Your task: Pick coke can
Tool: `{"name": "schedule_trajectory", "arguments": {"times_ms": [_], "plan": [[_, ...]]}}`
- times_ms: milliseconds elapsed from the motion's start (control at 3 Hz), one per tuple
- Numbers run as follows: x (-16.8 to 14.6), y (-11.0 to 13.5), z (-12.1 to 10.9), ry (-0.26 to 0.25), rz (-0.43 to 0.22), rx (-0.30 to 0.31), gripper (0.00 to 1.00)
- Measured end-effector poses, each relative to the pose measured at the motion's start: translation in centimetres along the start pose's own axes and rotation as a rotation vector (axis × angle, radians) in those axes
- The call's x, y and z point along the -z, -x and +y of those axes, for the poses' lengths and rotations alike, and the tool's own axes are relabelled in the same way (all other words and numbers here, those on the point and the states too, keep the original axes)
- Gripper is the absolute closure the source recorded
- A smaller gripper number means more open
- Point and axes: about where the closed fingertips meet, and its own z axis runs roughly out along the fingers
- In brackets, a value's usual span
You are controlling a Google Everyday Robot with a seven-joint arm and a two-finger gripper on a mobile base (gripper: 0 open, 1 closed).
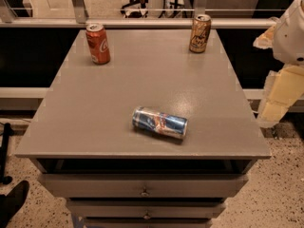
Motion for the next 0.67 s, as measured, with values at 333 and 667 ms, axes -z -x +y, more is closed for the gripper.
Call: {"name": "schedule_trajectory", "arguments": {"times_ms": [333,667], "plan": [[0.0,0.0,0.0,0.000,0.000,0.000,0.00],[-1.8,2.0,-1.2,-0.009,-0.055,-0.020,0.00]]}}
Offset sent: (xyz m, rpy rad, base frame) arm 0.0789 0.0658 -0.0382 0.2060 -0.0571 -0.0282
